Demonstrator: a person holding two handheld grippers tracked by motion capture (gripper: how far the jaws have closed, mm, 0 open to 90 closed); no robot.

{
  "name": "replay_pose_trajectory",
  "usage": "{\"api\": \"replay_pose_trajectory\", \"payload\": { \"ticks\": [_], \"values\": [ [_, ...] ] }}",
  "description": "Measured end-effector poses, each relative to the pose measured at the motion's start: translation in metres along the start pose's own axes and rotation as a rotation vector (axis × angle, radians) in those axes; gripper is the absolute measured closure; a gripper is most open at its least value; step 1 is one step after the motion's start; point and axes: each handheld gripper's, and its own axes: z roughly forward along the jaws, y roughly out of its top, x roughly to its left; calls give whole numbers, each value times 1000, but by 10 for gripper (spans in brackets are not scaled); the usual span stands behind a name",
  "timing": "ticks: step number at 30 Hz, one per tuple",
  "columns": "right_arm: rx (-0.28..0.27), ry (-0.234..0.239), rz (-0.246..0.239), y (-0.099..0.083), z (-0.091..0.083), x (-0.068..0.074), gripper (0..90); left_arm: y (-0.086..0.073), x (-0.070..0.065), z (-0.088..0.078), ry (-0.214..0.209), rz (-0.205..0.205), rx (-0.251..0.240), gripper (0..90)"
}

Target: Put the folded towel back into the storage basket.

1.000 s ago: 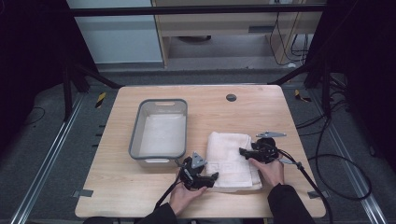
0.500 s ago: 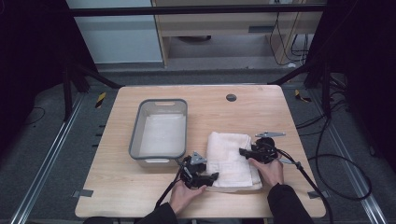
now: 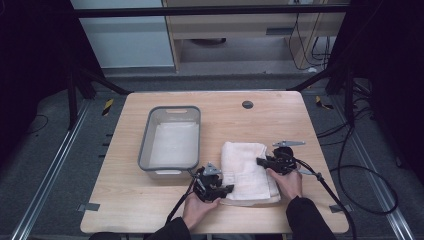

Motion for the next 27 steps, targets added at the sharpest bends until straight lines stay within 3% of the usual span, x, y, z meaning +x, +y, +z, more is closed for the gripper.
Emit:
{"api": "replay_pose_trajectory", "payload": {
  "ticks": [6,13,27],
  "values": [
    [-21,11,0,1,-1,1,716,-1,-1,-2,-5,-2,-16,693],
    [-38,21,2,4,-7,2,729,-1,-3,-7,-24,-8,-42,717],
    [-149,50,-30,18,-41,15,732,12,-11,-33,-53,20,-123,721]
  ]
}}
